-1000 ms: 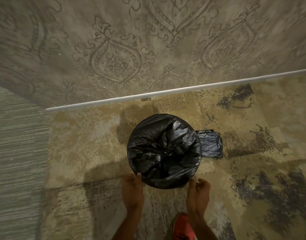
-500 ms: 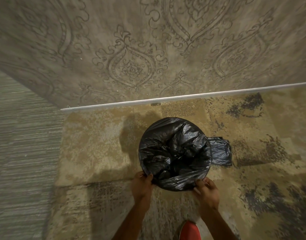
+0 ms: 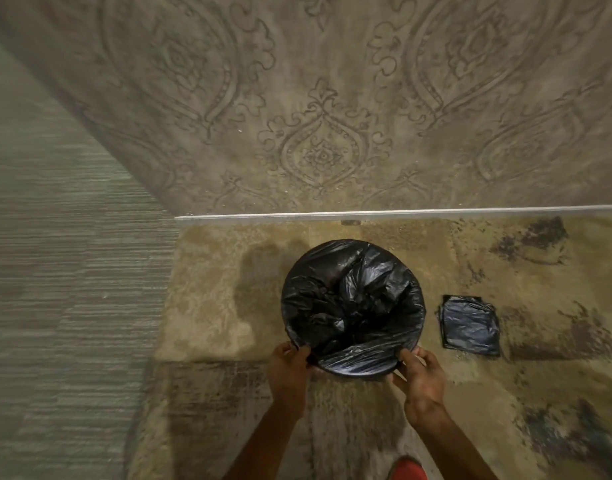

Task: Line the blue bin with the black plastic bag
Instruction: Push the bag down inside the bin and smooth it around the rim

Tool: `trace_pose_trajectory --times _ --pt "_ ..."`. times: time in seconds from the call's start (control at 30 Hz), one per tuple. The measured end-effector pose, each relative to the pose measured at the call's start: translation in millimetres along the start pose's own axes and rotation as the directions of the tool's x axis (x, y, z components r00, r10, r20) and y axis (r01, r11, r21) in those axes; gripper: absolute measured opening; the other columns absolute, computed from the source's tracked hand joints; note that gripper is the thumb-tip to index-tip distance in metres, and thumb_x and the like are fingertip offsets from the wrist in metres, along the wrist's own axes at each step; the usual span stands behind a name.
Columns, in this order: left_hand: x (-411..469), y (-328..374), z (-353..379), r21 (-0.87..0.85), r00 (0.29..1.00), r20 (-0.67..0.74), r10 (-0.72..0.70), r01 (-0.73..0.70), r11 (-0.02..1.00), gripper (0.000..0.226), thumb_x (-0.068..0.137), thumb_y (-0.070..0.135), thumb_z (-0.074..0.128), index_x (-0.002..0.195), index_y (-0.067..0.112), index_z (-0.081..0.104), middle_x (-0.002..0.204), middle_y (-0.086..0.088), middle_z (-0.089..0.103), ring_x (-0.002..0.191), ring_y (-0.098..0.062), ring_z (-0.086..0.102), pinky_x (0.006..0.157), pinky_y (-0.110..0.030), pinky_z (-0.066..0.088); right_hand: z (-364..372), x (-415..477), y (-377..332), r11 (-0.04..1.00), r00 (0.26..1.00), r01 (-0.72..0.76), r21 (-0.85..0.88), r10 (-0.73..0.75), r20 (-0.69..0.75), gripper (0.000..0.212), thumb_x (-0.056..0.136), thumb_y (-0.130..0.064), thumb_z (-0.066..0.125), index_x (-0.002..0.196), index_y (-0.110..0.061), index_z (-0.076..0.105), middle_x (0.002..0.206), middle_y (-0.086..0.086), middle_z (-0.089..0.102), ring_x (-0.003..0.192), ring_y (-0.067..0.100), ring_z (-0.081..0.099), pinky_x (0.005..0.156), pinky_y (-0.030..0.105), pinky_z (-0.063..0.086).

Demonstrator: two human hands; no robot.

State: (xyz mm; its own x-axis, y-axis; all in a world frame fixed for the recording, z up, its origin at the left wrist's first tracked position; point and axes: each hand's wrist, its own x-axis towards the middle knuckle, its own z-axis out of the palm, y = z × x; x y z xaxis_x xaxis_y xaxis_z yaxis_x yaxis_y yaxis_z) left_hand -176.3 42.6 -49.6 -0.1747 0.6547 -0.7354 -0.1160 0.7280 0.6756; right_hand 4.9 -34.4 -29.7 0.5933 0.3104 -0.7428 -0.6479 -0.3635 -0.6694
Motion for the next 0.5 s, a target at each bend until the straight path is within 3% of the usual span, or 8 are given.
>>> trace_pose_trajectory --times 0.1,0.2,0.27,0.37,0.5 --pt "8.0 27.5 -24.1 -0.057 1.000 0.019 0.024 -0.023 0.998 0.010 0.088 -0.001 0.063 0.096 -0.002 0.057 0.089 -0.020 0.069 0.078 -0.032 0.068 0.058 -0.035 0.059 31.5 -12.2 3.2 1.000 0.999 -0.020 -0.005 0.020 0.035 0.018 0.094 0.001 0.058 0.088 -0.014 0.050 0.084 0.016 0.062 0.073 0.027 0.060 0.064 0.037 0.054" --pt "25.0 55.3 -43.8 -0.103 0.997 0.050 0.062 -0.056 0.993 0.002 0.088 -0.001 0.064 0.087 -0.001 0.062 0.077 -0.014 0.072 0.068 -0.025 0.070 0.052 -0.028 0.059 67.0 -18.7 4.2 1.000 0.997 -0.022 0.003 0.022 0.080 0.015 0.094 0.000 0.059 0.093 -0.012 0.050 0.087 0.015 0.065 0.073 0.026 0.064 0.059 0.035 0.057" --pt "44.2 73.5 -54.3 -0.076 0.998 0.021 0.061 -0.059 0.995 0.005 0.088 0.001 0.066 0.084 0.000 0.064 0.079 -0.014 0.071 0.069 -0.023 0.070 0.052 -0.026 0.059 94.9 -20.3 3.9 1.000 0.993 -0.018 0.016 0.016 0.115 0.018 0.093 0.000 0.060 0.091 -0.014 0.051 0.087 0.014 0.065 0.073 0.025 0.064 0.058 0.033 0.056" --pt "74.5 103.4 -68.3 -0.105 0.997 0.013 0.072 -0.070 0.992 0.009 0.089 0.000 0.063 0.096 -0.006 0.061 0.089 -0.017 0.068 0.077 -0.026 0.069 0.052 -0.026 0.060 139.6 -21.9 4.3 0.999 0.985 -0.017 0.028 0.012 0.174 0.026 0.092 0.002 0.061 0.084 -0.018 0.046 0.089 0.013 0.062 0.075 0.024 0.062 0.062 0.033 0.054" --pt "110.7 138.4 -82.2 -0.070 0.988 -0.020 0.155 -0.156 0.985 0.010 0.089 -0.002 0.063 0.079 -0.004 0.060 0.076 -0.013 0.065 0.066 -0.021 0.066 0.044 -0.022 0.055 192.8 -18.5 9.4 0.996 0.974 -0.039 0.083 0.020 0.224 0.033 0.092 0.005 0.059 0.079 -0.019 0.041 0.085 0.008 0.061 0.077 0.022 0.062 0.060 0.032 0.054"
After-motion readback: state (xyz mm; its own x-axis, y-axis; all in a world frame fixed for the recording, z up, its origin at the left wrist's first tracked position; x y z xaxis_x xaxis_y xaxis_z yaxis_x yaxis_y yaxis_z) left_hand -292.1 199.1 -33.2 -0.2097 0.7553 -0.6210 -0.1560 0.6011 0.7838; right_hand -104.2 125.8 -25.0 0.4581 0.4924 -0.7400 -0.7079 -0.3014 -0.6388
